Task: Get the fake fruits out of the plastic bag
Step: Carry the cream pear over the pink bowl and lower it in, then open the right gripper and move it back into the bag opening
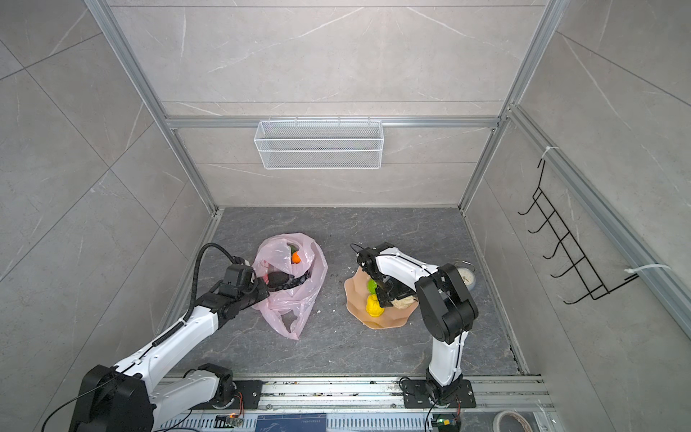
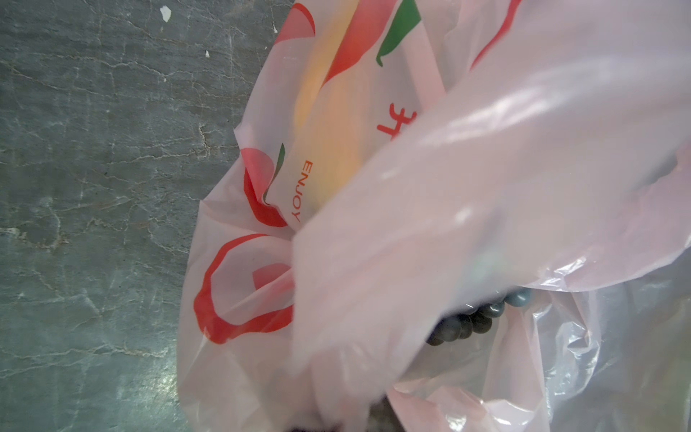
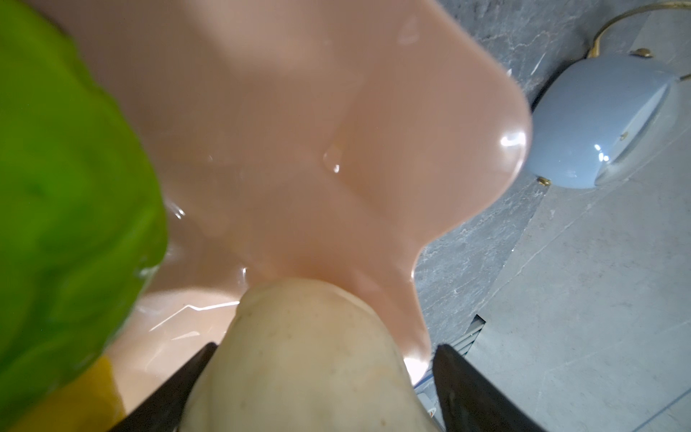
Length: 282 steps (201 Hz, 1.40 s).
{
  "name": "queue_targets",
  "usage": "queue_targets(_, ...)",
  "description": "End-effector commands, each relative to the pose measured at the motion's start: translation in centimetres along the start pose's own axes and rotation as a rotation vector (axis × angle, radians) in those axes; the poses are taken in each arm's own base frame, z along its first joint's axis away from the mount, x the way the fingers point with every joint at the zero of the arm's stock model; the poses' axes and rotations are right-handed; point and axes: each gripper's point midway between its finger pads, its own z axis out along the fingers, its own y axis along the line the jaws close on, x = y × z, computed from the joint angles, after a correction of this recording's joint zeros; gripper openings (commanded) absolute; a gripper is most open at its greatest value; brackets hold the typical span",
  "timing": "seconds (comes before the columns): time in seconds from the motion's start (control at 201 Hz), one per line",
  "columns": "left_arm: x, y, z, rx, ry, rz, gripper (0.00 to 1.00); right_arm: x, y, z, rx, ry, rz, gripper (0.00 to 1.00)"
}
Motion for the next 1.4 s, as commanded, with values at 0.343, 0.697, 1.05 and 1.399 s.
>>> queue_targets(0.343,-0.7,-0.2,-0.2,0.010,-0.025,0.008,0.11,-0.4,0.0,-3.1,-0.084,-0.090,-0.029,0.96)
queue_targets(0.697,-0.9,-0.3,-0.4,0.014,-0.026,0.005,0.11,-0.5,0.1,-4.5,-0.121,-0.134,-0.019,0.96)
queue_targets(1.05,-0.9,-1.3,-0.3,0.043,0.005,-0.004,0.10,-0.3,4.3,-16.3,-0.323,-0.484,-0.038,0.85)
queue_targets(1.399,1.2,-2.2,-2.1,0.037,0.021,0.051,0.03,-2.3,21.4,-28.7,-0.976,-0.736,-0.148,0.69)
